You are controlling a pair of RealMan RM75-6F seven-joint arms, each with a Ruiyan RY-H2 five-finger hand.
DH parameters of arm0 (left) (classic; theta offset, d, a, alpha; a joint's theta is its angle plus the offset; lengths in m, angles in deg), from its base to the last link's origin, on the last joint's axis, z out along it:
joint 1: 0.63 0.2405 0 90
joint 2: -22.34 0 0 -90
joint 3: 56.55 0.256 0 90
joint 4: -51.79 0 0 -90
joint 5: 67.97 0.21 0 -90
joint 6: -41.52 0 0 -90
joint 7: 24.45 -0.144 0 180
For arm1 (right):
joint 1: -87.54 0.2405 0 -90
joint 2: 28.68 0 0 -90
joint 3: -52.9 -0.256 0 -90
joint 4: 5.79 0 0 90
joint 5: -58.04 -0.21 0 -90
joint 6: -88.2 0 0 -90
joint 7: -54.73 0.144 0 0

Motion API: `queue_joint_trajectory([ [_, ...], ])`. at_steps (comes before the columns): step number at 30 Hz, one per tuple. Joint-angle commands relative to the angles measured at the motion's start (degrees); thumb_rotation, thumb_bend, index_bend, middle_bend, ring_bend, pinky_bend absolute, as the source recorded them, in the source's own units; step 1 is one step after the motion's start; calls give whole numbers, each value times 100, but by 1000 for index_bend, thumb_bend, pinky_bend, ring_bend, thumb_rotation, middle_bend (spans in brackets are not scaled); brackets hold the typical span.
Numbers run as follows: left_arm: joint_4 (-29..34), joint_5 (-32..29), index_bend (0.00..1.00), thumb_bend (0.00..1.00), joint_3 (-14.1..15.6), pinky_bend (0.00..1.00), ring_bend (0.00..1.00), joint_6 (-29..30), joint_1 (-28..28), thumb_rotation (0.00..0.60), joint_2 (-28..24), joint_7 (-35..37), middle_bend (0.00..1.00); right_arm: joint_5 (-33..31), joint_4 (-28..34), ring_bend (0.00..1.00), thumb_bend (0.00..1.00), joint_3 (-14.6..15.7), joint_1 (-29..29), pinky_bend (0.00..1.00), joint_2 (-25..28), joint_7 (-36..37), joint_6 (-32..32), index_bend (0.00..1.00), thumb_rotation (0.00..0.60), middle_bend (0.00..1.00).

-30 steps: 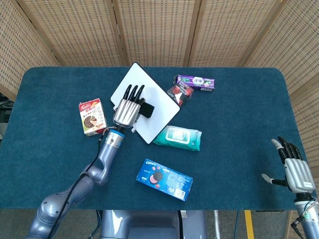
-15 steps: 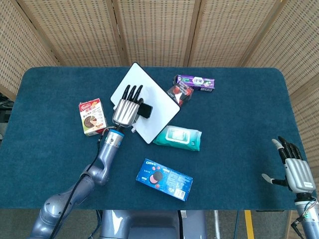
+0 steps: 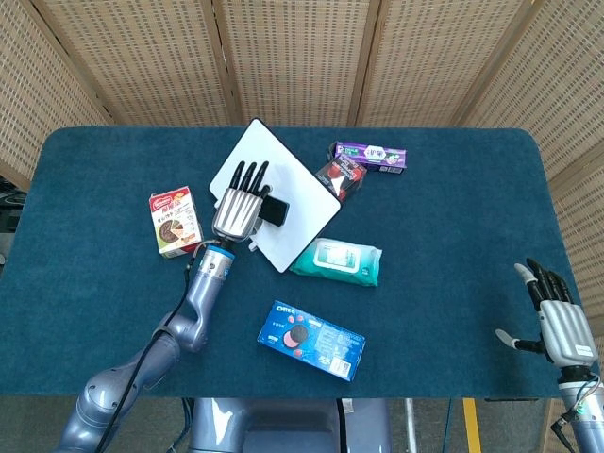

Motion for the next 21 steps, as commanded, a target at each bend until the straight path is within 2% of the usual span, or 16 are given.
queue_joint_trajectory([
  [1, 22, 11, 133, 205, 22, 0, 0, 7, 22, 600, -13, -12, 0, 1, -1, 0, 47, 2, 0, 0, -2, -2, 2, 25, 600, 0],
  [3, 65, 12, 55, 180, 35, 0, 0, 16, 52, 600, -29, -9, 0, 6, -1, 0, 46, 2, 2, 0, -4, -6, 0, 25, 600, 0],
  [5, 147, 30, 19, 160, 62, 0, 0, 63, 106, 600, -60, 14, 0, 12, 2, 0, 47, 5, -1, 0, -5, -12, -9, 25, 600, 0],
  [11, 935, 297, 0, 92, 258, 0, 0, 790, 503, 600, -399, 320, 0, 8, 1, 0, 48, 4, -5, 0, -1, -14, -14, 25, 600, 0],
  [15, 2089, 578, 0, 3, 454, 0, 0, 1669, 1041, 600, -956, 408, 0, 21, -1, 0, 47, 5, -7, 0, 1, -37, -30, 25, 600, 0],
  [18, 2824, 743, 0, 0, 588, 0, 0, 2138, 1372, 600, -1318, 364, 0, 36, -1, 0, 34, 8, -10, 0, 18, -63, -46, 25, 600, 0],
  [21, 4168, 977, 0, 0, 1001, 0, 0, 2846, 2105, 600, -2063, -39, 0, 74, -15, 0, 28, 29, -21, 0, 56, -175, -75, 25, 600, 0],
])
